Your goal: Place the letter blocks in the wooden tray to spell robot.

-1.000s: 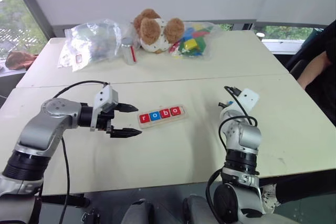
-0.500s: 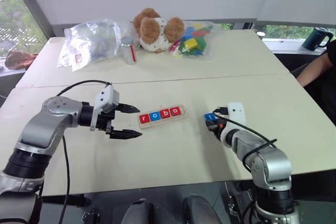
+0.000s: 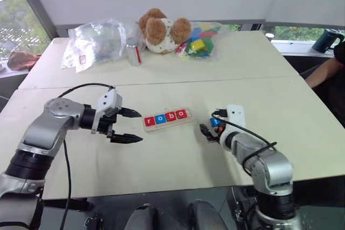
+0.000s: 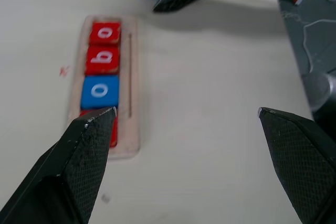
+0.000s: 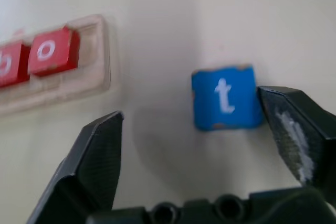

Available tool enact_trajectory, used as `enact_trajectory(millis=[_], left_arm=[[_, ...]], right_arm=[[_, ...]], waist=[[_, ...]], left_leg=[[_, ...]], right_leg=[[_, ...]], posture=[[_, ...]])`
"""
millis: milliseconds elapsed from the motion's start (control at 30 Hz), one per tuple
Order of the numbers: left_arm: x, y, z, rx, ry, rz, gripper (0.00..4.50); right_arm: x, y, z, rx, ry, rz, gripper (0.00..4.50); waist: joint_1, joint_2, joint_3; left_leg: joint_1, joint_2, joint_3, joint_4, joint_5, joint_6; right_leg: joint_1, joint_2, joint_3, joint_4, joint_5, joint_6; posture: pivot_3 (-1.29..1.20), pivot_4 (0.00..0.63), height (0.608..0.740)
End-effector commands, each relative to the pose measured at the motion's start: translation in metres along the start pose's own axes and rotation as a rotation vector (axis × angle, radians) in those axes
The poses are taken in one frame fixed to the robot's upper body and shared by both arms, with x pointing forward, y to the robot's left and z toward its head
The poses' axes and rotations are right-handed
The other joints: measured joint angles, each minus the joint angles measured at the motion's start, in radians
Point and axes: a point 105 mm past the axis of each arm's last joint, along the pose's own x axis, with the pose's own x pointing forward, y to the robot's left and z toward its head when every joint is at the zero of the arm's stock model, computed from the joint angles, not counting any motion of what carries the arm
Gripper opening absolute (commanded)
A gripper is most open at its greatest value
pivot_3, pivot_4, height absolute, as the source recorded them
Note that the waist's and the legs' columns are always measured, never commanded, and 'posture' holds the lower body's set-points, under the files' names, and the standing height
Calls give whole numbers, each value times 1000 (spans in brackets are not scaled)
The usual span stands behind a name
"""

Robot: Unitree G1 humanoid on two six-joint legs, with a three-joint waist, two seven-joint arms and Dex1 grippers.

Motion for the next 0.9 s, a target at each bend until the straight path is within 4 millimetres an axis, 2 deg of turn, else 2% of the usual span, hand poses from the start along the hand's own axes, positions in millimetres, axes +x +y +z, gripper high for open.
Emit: enact_trajectory(millis=[33,133,267,567,767,867,900], left_arm=[[-8,6,5,35,4,31,4500],[-8,8,5,36,3,36,4500],[-12,10,4,35,9,50,4500],[-23,4,2,13,34,90,4500],[-30,-3,-8,-9,71,119,4500],[-30,-5,-12,-19,72,129,4500],[-30,-6,-12,-22,69,133,4500]], right_arm=[[-21,-4,36,-281,-202,283,4454],[-38,-14,24,-433,-197,554,4454],[-31,-38,9,-589,-123,703,4454],[14,-54,9,-712,-69,792,4454],[25,-57,0,-700,14,839,4454],[29,-58,-1,-686,24,840,3634],[29,-58,-2,-685,26,844,3185]], waist=[[3,0,0],[13,-1,0],[13,-1,1],[15,-1,1],[19,0,1],[19,0,1],[19,0,1]], left_leg=[[0,0,0,0,0,1],[0,2,0,0,-1,2],[0,5,1,0,-2,4],[1,5,4,0,-2,3],[-1,4,4,0,-1,2],[0,3,4,1,-1,1],[0,3,4,1,-1,1]], right_leg=[[1,0,0,-1,0,0],[3,3,-1,-5,0,0],[4,7,1,-7,0,0],[2,5,3,-5,0,0],[1,1,2,-5,0,0],[1,0,2,-6,0,0],[2,0,2,-5,0,0]], posture=[[0,150,740],[0,150,740],[0,150,740],[0,150,740],[0,150,740],[0,150,740],[0,150,740]])
